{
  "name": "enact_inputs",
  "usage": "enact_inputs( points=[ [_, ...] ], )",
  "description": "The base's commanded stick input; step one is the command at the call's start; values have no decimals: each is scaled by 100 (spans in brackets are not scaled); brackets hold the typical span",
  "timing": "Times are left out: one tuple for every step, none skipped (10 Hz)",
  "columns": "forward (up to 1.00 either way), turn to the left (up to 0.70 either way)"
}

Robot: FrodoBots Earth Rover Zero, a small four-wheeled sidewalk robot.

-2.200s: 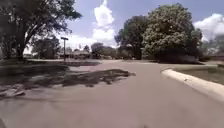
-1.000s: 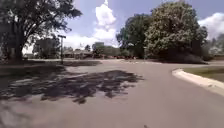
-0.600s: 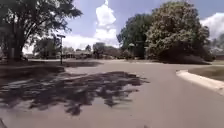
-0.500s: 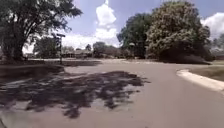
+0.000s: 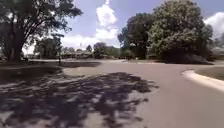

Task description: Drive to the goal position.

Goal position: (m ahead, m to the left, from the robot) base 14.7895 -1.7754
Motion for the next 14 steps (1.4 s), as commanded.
enact_inputs(
  points=[
    [70, 0],
    [70, 0],
    [70, 0],
    [70, 0],
    [70, 0],
    [70, 0],
    [70, 0],
    [70, 0],
    [70, 0],
    [70, 0],
    [70, 0],
    [70, 0],
    [70, 0],
    [70, 0]
  ],
)
